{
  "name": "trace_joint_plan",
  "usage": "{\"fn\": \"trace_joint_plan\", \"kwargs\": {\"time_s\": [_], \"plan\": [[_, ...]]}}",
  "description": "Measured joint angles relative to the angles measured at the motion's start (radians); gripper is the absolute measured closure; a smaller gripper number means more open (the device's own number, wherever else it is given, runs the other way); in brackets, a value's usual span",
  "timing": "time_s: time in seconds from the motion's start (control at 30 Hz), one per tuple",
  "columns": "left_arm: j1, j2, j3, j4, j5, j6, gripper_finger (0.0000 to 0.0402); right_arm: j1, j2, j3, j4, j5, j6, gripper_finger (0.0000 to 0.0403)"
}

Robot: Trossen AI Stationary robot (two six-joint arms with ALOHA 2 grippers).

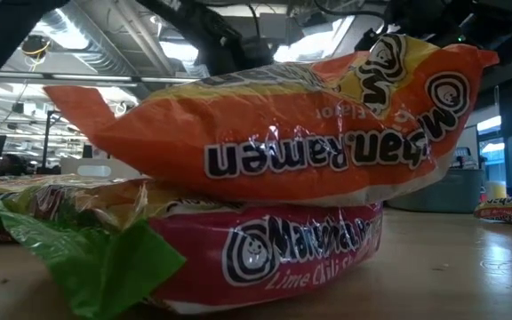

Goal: Sort Maruchan noodles
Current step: Put the orange noodle pack into the yellow bin

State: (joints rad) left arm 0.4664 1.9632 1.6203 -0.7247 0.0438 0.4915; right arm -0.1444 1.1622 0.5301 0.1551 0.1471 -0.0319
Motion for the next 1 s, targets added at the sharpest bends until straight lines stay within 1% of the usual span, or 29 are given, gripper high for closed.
{"fn": "trace_joint_plan", "kwargs": {"time_s": [0.1, 0.2, 0.27, 0.43, 0.6, 0.7, 0.8, 0.9, 1.0], "plan": [[0.0, 0.027, 0.0, -0.006, -0.007, 0.0, 0.0266, 0.0, 0.0, 0.0, 0.005, 0.0, 0.0, 0.0155], [0.0, 0.046, 0.0, -0.006, 0.021, 0.0, 0.0264, 0.0, 0.0, 0.0, 0.008, 0.0, 0.0, 0.0155], [0.0, 0.061, 0.0, 0.006, 0.019, 0.0, 0.0259, 0.0, 0.0, 0.0, 0.01, 0.0, -0.002, 0.0155], [-0.002, 0.082, 0.0, 0.007, 0.018, 0.017, 0.0238, 0.0, 0.0, 0.0, 0.03, 0.0, -0.025, 0.0155], [-0.018, 0.08, 0.0, -0.001, 0.016, 0.041, 0.0208, 0.0, 0.0, 0.0, 0.034, 0.0, -0.026, 0.0155], [-0.033, 0.069, 0.0, 0.002, -0.021, 0.044, 0.0188, 0.0, 0.012, -0.001, 0.069, 0.0, -0.026, 0.0155], [-0.05, 0.061, 0.0, -0.011, -0.131, 0.034, 0.0174, 0.0, 0.031, -0.002, 0.096, 0.0, -0.029, 0.0155], [-0.073, 0.053, 0.0, -0.022, -0.237, 0.042, 0.0171, 0.0, 0.069, -0.001, 0.149, 0.001, -0.051, 0.0155], [-0.089, 0.048, 0.0, -0.033, -0.262, 0.042, 0.0172, 0.0, 0.107, -0.001, 0.214, 0.0, -0.061, 0.0155]]}}
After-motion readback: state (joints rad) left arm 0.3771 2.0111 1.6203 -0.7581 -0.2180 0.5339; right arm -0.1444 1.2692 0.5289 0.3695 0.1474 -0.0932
